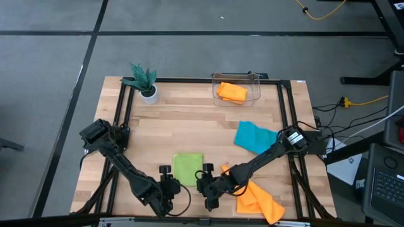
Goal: Fold microfiber towels
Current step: Fold the green microfiber towel
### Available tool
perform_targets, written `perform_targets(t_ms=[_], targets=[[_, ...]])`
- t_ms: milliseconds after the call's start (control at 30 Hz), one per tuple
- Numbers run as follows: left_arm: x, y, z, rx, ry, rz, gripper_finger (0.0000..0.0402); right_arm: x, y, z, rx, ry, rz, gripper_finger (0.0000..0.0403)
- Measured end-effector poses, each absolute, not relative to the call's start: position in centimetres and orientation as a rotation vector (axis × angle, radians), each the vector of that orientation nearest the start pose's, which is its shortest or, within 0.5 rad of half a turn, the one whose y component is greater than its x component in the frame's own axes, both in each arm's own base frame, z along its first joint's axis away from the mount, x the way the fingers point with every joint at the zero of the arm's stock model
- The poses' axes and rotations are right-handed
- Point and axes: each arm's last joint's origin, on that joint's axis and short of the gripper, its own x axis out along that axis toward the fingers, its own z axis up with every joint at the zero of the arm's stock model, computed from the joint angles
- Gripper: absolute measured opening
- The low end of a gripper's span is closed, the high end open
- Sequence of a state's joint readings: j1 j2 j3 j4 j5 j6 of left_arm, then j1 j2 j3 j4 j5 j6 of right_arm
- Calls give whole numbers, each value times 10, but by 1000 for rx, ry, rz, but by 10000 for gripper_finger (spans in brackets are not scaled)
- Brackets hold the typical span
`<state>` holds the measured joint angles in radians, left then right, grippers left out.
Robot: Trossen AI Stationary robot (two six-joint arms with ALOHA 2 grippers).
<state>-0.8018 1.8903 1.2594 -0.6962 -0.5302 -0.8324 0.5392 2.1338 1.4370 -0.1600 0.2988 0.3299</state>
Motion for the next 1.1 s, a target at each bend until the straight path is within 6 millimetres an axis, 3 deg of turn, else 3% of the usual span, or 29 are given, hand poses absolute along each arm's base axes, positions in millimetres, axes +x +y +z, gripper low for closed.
perform_targets(t_ms=[300,533,667,900,1100], targets=[[268,-239,168,58,1044,203,227,393,220,143,-75,807,111,141],[267,-240,167,64,1048,198,233,394,213,143,-30,834,87,147],[267,-240,167,57,1059,190,234,397,203,140,54,902,110,191],[267,-240,154,25,1045,136,234,397,204,141,11,883,95,290],[261,-233,139,35,1055,142,234,395,208,139,-39,879,113,300]])
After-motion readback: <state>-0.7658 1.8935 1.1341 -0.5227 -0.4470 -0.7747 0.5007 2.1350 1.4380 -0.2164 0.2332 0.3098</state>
